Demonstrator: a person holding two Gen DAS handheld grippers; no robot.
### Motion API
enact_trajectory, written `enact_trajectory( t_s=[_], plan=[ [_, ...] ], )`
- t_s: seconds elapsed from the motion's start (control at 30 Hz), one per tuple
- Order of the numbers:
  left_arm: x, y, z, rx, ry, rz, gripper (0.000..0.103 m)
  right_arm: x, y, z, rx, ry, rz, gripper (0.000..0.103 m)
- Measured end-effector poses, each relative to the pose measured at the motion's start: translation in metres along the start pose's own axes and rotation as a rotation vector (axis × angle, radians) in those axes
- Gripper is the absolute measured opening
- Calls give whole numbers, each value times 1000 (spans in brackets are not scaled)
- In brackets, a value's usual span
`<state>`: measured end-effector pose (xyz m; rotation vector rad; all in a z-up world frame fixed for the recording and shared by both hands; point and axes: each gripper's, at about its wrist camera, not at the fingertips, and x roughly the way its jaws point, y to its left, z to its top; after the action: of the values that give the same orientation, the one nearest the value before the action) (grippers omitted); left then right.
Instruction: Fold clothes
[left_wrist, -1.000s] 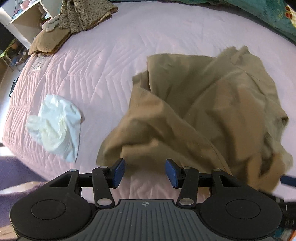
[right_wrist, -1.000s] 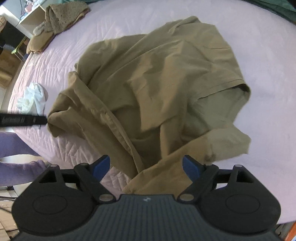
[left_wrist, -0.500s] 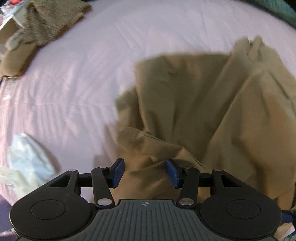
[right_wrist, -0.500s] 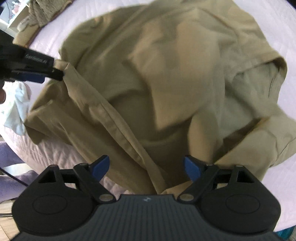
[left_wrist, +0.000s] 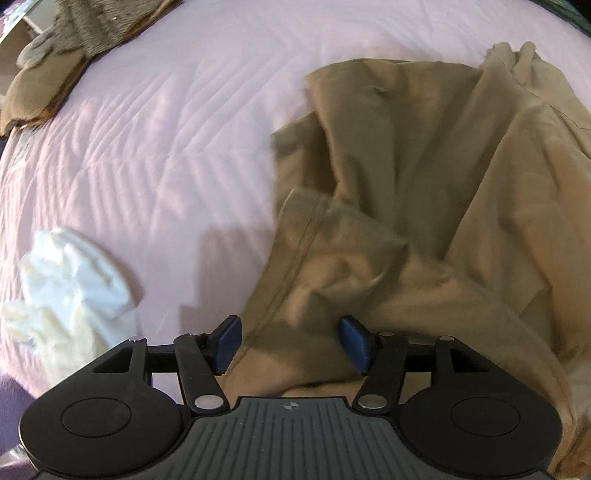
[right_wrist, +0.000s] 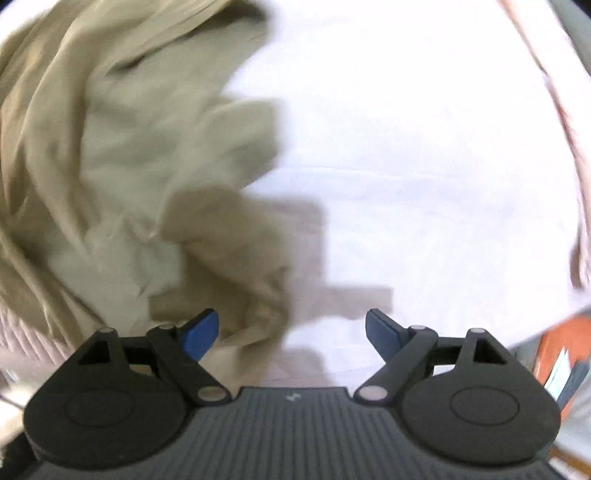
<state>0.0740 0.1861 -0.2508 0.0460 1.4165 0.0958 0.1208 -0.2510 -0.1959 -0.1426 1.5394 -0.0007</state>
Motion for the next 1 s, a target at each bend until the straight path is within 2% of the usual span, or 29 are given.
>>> enact_trajectory(
  t_s=[0.07,0.17,0.27,0.43,0.6,0.67,0.8,0.93,1.0],
  plan=[
    [-11,4,-5,12,-20,1,62,-15,2,1,-1,-28,25,88],
    [-21,9,-1,48,-50,5,62,-30,26,0,-50,-62,84,92],
    [-19,13,16,84,-83,35,62,-34,51,-1,-87,-66,127,93],
    [-1,14,47,170,-118,38,62,-29,74,-8,-118,-38,187,93],
    [15,3,50,286,-85,-39,62,-25,65,-10,-67,-17,176,93],
    [16,3,52,293,-86,-64,61,-24,60,-7,-58,-16,171,93],
    [9,13,53,256,-76,-160,61,-25,58,-8,-45,-16,167,93],
    [-4,10,49,298,-128,-180,62,-26,59,-4,-40,-15,177,94],
    [1,6,54,319,-117,-190,62,-26,59,-2,-6,-13,171,94]
  ],
)
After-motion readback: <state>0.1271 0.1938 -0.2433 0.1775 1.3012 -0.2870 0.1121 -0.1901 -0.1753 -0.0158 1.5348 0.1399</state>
